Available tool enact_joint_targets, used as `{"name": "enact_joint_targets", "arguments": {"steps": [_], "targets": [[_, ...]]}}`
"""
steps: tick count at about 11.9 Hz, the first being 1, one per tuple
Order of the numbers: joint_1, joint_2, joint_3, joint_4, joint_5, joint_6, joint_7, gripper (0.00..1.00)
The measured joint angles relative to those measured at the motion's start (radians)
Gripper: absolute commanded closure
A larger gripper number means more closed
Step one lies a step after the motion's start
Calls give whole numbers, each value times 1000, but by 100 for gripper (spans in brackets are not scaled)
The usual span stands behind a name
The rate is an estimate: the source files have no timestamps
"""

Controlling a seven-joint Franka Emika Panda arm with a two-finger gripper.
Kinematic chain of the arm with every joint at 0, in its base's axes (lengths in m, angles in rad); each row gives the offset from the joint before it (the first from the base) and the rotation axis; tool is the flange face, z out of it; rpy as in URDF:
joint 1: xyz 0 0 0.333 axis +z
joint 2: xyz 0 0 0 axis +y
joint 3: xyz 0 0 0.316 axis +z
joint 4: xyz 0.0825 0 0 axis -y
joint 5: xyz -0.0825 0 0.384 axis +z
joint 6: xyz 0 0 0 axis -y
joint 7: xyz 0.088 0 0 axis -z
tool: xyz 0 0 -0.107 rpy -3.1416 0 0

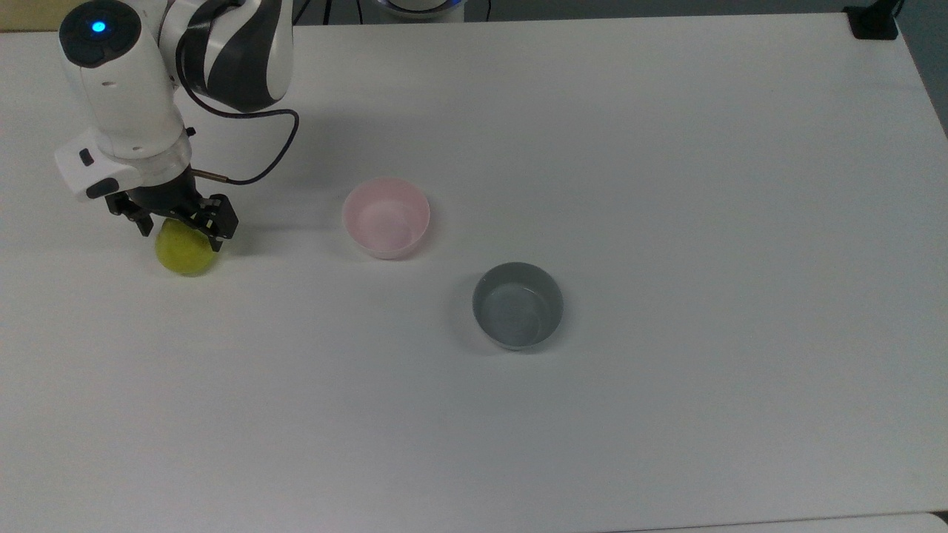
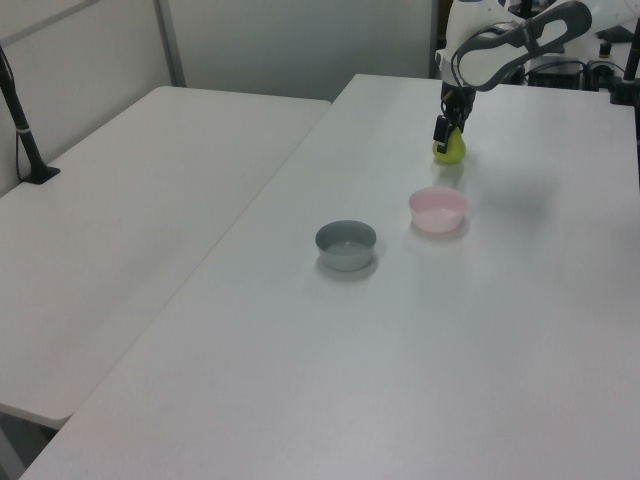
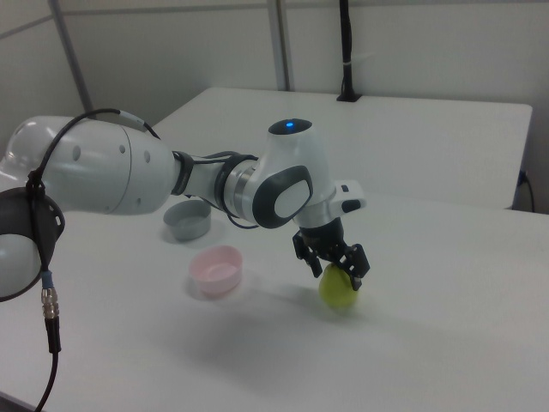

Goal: Place the pear in the bowl
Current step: 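Close the gripper on the pear and lift it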

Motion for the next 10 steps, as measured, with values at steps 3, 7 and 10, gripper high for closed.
{"name": "enact_joint_targets", "arguments": {"steps": [3, 7, 10], "targets": [[3, 0, 1, -4, -32, 0, 0, 50], [3, -2, 1, -3, -36, 0, 0, 52], [3, -53, 2, 12, -36, -8, 0, 52]]}}
